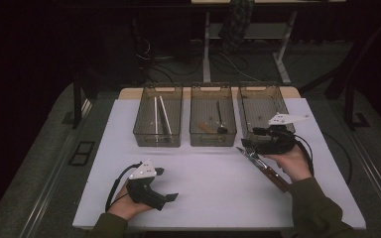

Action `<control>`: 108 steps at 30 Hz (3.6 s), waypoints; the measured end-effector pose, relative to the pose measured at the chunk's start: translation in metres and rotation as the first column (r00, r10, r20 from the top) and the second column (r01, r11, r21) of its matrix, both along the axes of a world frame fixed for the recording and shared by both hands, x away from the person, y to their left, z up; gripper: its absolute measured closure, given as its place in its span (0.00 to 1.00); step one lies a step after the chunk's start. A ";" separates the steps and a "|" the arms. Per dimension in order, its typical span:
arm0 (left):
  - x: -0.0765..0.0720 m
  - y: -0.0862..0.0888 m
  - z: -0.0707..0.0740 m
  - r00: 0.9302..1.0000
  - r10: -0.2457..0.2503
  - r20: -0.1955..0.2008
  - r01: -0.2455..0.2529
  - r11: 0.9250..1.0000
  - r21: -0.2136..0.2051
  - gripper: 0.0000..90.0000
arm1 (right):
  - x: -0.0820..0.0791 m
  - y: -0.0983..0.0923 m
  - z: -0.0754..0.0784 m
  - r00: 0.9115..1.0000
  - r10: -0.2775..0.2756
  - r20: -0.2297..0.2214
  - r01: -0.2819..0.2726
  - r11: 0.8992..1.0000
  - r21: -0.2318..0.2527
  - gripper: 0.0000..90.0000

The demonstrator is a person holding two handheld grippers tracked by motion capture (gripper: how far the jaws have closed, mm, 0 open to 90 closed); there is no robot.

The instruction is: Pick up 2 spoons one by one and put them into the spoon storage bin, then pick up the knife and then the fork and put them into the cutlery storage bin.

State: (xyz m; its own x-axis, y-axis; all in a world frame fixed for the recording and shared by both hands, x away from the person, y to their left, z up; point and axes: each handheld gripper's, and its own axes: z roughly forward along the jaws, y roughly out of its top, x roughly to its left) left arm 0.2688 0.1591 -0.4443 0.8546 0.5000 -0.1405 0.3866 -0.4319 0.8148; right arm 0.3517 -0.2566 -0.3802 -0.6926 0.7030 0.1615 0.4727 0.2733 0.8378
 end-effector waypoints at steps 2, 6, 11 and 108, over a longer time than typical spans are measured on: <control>0.000 0.000 0.000 1.000 0.001 0.001 -0.001 1.000 0.000 0.00 | -0.005 -0.004 -0.002 1.000 0.003 0.002 -0.003 1.000 0.010 0.31; 0.000 0.001 0.001 1.000 0.003 0.003 -0.003 1.000 0.001 0.00 | -0.012 -0.012 -0.005 1.000 -0.001 0.000 0.001 1.000 0.010 0.30; -0.001 0.001 0.001 1.000 0.001 0.006 -0.001 1.000 0.001 0.00 | -0.023 -0.022 -0.009 1.000 0.001 -0.008 -0.001 1.000 0.002 0.30; 0.000 0.001 0.001 1.000 0.009 0.005 -0.009 1.000 0.001 0.00 | -0.005 -0.026 -0.041 0.892 -0.071 -0.446 -0.194 0.833 -0.519 0.81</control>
State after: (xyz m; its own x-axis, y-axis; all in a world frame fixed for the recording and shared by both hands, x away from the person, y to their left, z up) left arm 0.2685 0.1602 -0.4432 0.8508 0.5076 -0.1362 0.3867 -0.4291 0.8163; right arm 0.3472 -0.2831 -0.4216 -0.6881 0.7229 0.0621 0.7108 0.6544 0.2580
